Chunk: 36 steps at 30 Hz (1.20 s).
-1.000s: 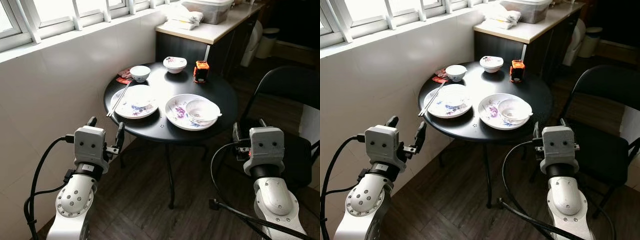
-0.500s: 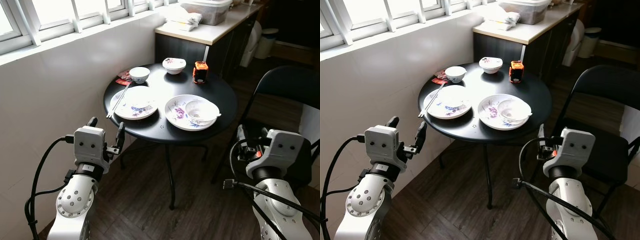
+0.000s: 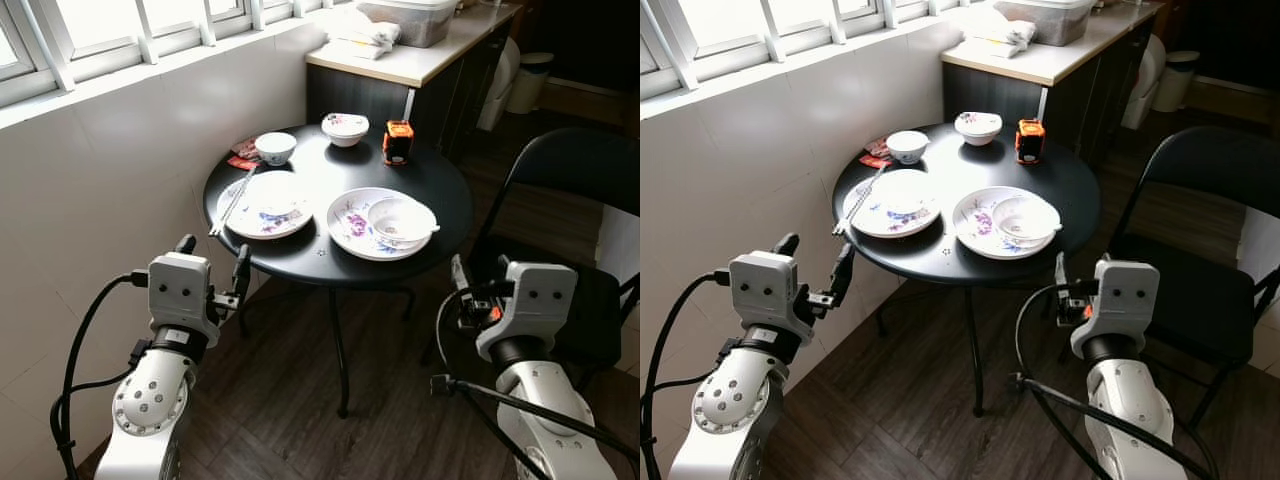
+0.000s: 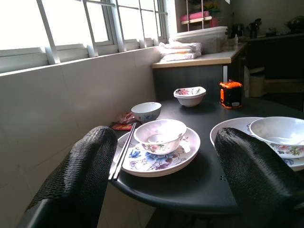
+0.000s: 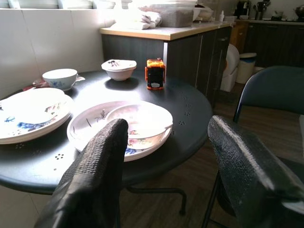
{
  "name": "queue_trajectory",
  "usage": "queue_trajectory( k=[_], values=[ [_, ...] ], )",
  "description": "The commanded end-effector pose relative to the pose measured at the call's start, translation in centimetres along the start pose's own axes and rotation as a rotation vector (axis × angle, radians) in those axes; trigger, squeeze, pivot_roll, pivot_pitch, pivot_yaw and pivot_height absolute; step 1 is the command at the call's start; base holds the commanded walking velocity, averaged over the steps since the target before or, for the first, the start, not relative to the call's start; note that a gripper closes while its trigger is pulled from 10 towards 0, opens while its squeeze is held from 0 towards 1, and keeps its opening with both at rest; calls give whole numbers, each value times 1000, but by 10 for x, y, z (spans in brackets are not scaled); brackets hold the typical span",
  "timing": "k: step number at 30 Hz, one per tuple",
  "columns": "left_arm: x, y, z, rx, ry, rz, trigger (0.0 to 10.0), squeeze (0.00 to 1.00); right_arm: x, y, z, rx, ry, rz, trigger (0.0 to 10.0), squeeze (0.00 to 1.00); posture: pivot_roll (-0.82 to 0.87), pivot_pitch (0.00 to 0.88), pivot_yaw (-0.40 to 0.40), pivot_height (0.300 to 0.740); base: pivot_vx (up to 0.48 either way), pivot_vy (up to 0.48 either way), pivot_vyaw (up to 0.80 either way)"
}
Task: Kitchen organization
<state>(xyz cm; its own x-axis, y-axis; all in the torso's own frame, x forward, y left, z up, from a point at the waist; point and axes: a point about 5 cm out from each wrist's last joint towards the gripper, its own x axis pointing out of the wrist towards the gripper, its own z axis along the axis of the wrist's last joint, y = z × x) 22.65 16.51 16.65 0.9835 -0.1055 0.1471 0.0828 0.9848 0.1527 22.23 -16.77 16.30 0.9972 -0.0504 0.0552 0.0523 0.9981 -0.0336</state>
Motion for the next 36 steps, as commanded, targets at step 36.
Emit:
queue_trajectory(
  k=[36],
  values=[
    [0, 0, -48, -24, 156, -27, 10000, 0, 3, -6, -54, -158, -18, 70, 10000, 0, 63, 0, -26, 740, 0, 0, 0]
  ],
)
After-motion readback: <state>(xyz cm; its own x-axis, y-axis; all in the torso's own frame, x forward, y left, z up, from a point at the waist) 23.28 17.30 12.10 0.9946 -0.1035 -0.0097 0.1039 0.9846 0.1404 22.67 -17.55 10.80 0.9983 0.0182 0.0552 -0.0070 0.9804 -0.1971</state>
